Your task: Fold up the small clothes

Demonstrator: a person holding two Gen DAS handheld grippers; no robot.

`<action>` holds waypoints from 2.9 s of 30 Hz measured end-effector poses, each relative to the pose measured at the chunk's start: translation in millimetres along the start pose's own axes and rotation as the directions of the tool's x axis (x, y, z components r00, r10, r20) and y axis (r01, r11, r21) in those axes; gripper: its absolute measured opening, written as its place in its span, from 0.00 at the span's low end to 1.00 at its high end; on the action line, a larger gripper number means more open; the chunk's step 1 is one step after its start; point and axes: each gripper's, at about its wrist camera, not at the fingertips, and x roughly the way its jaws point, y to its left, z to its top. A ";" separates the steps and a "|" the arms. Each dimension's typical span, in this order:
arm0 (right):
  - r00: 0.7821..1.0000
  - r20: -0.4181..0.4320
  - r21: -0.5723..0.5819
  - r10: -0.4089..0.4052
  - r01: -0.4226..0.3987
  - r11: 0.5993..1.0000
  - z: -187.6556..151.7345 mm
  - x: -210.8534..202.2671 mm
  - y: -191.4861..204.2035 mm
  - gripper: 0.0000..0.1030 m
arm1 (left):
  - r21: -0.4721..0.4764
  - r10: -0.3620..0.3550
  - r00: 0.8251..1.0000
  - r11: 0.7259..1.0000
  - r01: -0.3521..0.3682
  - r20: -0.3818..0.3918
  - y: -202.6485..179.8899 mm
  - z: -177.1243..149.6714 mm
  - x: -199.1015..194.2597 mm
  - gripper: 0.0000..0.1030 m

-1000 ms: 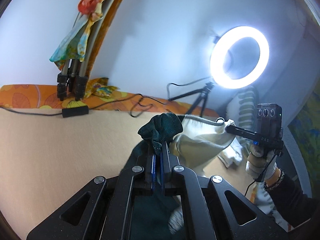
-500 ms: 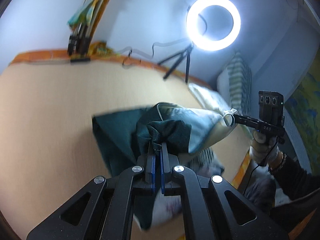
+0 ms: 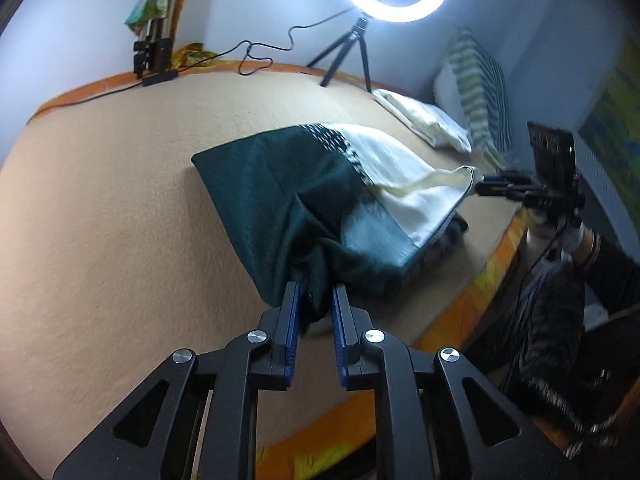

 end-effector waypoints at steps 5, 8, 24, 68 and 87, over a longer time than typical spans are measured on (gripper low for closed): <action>0.998 0.039 0.162 0.048 -0.054 0.985 -14.2 -15.8 -18.4 0.35 | -0.008 -0.002 1.000 1.000 0.002 0.018 1.7 -10.7 -22.1 0.21; 0.997 0.021 0.334 0.078 -0.081 0.939 -20.4 -4.9 -40.4 0.37 | -0.147 -0.045 0.999 0.988 0.049 0.028 19.5 -14.5 -20.4 0.30; 0.969 -0.094 0.482 0.227 -0.155 0.863 -34.8 41.7 -42.7 0.27 | -0.599 -0.269 0.960 0.758 0.258 0.074 61.7 -40.6 20.6 0.27; 0.998 -0.018 0.063 0.055 -0.054 0.997 115.2 129.6 11.2 0.27 | -0.119 -0.022 1.000 0.993 0.020 -0.020 -26.2 77.0 111.2 0.10; 1.000 -0.003 0.114 -0.005 0.006 0.994 116.8 141.6 -9.2 0.25 | -0.225 0.043 0.995 0.974 -0.021 0.091 8.4 109.4 101.6 0.18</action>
